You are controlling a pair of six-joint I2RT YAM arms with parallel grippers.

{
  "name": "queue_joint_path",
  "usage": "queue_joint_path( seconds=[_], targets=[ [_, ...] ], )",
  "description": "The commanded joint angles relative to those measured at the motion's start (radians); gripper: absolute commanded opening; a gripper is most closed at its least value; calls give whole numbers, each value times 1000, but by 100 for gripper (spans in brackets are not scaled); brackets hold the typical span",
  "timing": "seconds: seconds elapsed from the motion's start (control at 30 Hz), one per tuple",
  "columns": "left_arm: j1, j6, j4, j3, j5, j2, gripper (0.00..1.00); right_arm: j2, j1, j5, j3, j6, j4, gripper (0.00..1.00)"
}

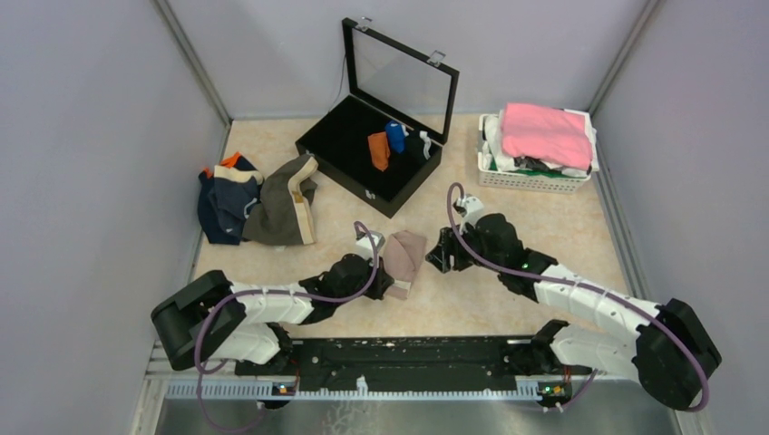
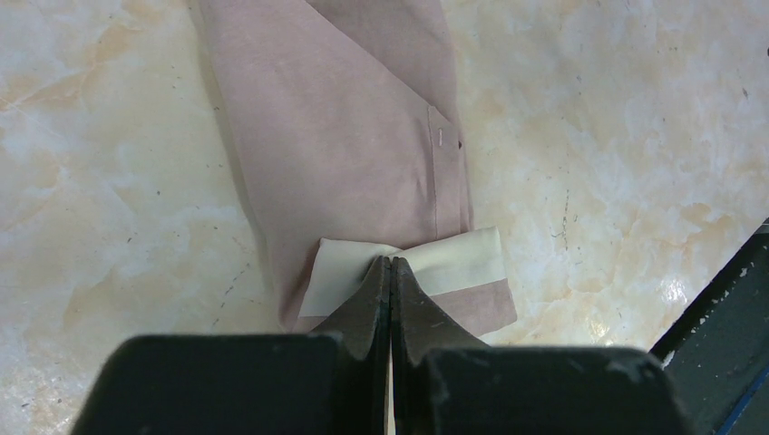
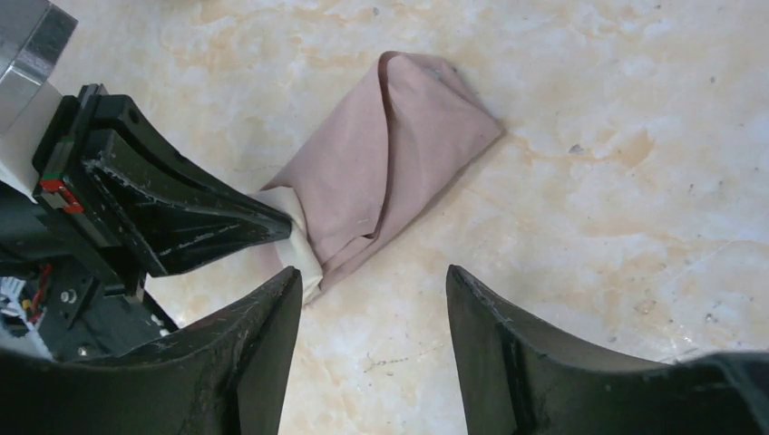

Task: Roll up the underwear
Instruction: Roll the underwear to the center of the board.

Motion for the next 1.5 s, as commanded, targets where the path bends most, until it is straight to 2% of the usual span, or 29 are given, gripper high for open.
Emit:
queue_joint_path(
  seconds=[0.0,0.07,0.13,0.23,0.33,0.5,0.6,0.8,1.0,1.2,1.47],
  targets=[
    [1,24,-70,0,19,35,0,-20,-8,13,-6,-85,91,60],
    [1,25,-72,1,20,40,0,-20,10,5,-28,-102,148,57],
    [1,25,-73,0,18,44,0,-39,81,77,-64,-161,219,56],
    [1,20,-80,1,15,48,0,-54,251,201,-119,-349,332,56],
    [3,17,-85,8,18,62,0,-35,381,214,-174,-544,436,57],
    [4,14,-90,16,25,79,0,75,530,227,-207,-825,506,57],
    [6,12,-89,17,26,84,0,180,582,280,-186,-912,519,58],
    [9,12,-84,18,38,98,0,373,612,422,-129,-990,575,59],
    [10,15,-81,15,49,95,0,439,616,482,-117,-1012,612,60],
    [11,14,-81,12,50,91,0,467,616,526,-118,-1034,576,51],
    [14,20,-78,12,60,94,0,529,616,543,-127,-1035,622,41]
  ],
)
